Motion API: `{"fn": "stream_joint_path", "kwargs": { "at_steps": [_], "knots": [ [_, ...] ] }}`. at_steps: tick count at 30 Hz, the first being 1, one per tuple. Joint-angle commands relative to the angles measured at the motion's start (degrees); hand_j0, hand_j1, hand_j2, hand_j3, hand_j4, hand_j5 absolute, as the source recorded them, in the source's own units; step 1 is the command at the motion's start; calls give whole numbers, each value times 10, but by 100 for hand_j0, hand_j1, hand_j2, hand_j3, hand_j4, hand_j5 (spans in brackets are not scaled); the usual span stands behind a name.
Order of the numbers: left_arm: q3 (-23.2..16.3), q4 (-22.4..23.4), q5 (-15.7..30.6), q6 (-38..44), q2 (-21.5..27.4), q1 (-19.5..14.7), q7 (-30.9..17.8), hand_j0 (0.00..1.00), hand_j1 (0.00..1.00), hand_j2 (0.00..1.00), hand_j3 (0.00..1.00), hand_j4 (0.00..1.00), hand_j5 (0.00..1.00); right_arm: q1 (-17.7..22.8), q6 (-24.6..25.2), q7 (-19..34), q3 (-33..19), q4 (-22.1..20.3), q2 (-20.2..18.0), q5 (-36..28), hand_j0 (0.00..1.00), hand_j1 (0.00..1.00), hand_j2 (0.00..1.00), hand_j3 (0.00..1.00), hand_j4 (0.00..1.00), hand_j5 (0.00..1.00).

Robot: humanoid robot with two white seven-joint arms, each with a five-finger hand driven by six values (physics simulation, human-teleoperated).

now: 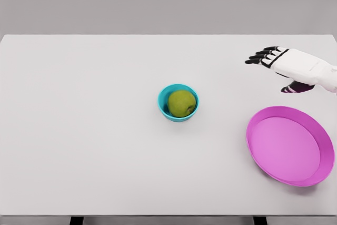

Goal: Put the apple from the pink plate into the blue bowl with your right arm

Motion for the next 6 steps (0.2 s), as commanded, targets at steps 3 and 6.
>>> {"fn": "stream_joint_path", "kwargs": {
  "at_steps": [3, 6],
  "knots": [
    [0, 0, 0, 0, 0, 0, 0, 100, 100, 100, 100, 100, 100, 1, 2, 0, -1, 18, 15, -1, 100, 100, 100, 100, 100, 100],
    [0, 0, 0, -1, 0, -1, 0, 100, 100, 100, 100, 100, 100, 0, 2, 0, -1, 17, 16, -1, 100, 100, 100, 100, 100, 100]
  ]
}}
